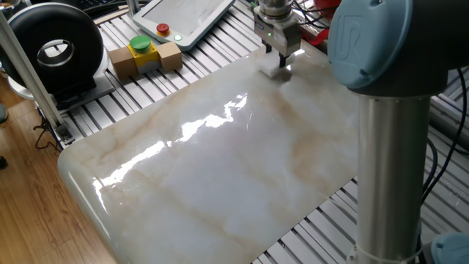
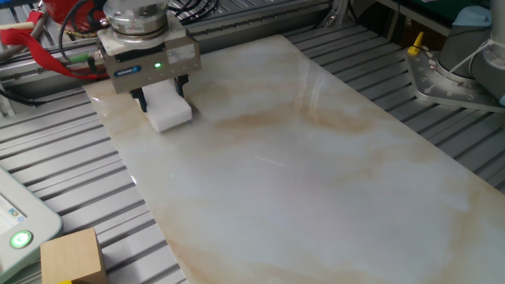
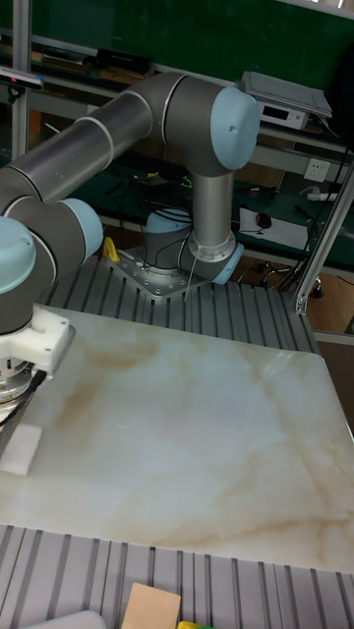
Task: Clean the tabletop with a sponge
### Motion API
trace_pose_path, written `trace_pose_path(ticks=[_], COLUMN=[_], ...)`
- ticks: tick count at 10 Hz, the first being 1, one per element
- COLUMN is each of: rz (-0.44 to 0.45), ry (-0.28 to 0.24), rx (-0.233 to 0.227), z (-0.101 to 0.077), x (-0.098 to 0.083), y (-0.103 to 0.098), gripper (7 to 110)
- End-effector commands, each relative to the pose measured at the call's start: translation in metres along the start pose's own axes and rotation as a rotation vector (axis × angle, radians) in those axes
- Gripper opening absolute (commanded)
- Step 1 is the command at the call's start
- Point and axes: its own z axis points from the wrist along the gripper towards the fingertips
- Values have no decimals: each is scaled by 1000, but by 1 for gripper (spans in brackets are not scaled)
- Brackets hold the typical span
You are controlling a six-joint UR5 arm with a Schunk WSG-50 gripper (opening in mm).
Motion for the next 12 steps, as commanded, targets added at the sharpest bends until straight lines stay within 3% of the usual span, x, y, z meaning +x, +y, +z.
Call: trace_pose_path(ticks=[1,5,7,9,10,12], rz=[294,715,884,1021,1042,1132], ry=[-33,-89,-82,-76,-67,-108], rx=[-13,-39,20,-29,-43,-111], z=[-14,-16,-12,-16,-21,-31], x=[-4,-13,0,10,16,5], y=[10,8,-8,0,7,24], gripper=[7,7,7,7,7,7])
